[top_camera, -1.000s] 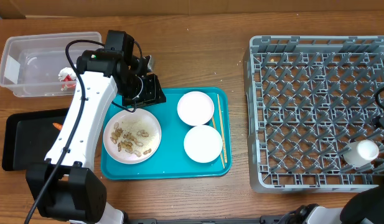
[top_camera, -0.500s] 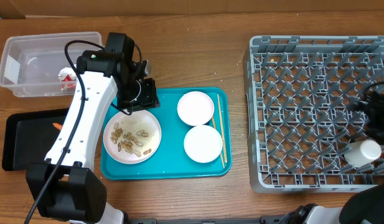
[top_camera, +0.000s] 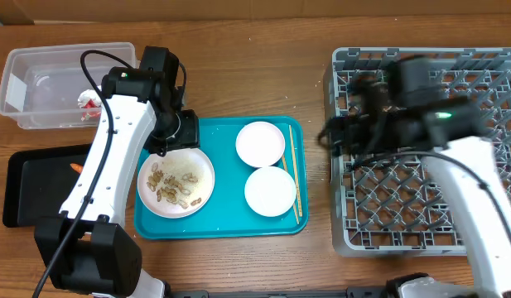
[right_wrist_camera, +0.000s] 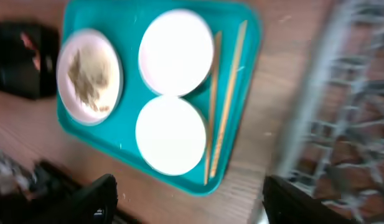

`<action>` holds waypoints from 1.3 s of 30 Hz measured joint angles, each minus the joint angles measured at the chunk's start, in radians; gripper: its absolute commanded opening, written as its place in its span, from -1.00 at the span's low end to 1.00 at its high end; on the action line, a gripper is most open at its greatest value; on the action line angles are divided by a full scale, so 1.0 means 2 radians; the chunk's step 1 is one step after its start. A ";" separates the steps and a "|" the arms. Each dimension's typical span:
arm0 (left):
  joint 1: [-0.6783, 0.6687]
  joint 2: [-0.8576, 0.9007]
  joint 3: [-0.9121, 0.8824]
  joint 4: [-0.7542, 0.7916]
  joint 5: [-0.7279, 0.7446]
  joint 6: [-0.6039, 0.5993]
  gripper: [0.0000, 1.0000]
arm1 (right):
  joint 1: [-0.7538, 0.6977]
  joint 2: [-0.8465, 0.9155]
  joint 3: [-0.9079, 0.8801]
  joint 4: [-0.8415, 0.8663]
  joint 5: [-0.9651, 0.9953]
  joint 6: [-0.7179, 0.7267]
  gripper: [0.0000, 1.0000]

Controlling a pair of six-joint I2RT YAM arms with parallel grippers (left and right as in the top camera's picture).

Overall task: Sort waste into correct bins and load items into the dishwasher
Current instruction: 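Reach the right gripper to the white bowl and grasp it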

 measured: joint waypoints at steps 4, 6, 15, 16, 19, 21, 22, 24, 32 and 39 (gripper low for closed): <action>0.000 0.000 0.000 -0.001 -0.007 -0.002 0.30 | 0.085 0.049 0.000 0.001 0.045 0.026 0.43; 0.000 0.000 0.000 -0.002 -0.008 -0.002 0.30 | 0.109 0.079 0.000 0.003 0.066 0.046 0.29; 0.000 0.000 0.000 -0.004 -0.011 -0.002 0.33 | 0.140 0.208 -0.002 0.012 0.107 0.104 -0.06; 0.000 0.000 0.000 -0.004 -0.011 -0.002 0.32 | 0.141 0.211 -0.003 0.014 0.107 0.106 -0.07; 0.000 0.000 0.000 -0.004 -0.011 -0.002 0.32 | 0.146 0.222 -0.025 0.036 0.107 0.115 -0.08; 0.000 0.000 0.000 -0.004 -0.011 -0.002 0.32 | 0.146 0.222 -0.042 0.045 0.105 0.119 -0.16; 0.000 0.000 0.000 -0.004 -0.011 -0.002 0.32 | 0.146 0.222 -0.048 0.050 0.103 0.120 -0.19; 0.000 0.000 0.000 -0.004 -0.011 -0.002 0.32 | 0.146 0.222 -0.060 0.054 0.102 0.124 -0.29; 0.000 0.000 0.000 -0.004 -0.011 -0.002 0.32 | 0.146 0.222 -0.069 0.066 0.095 0.132 -0.44; 0.000 0.000 0.000 -0.003 -0.011 -0.002 0.32 | 0.152 0.222 -0.083 0.078 0.088 0.135 -0.60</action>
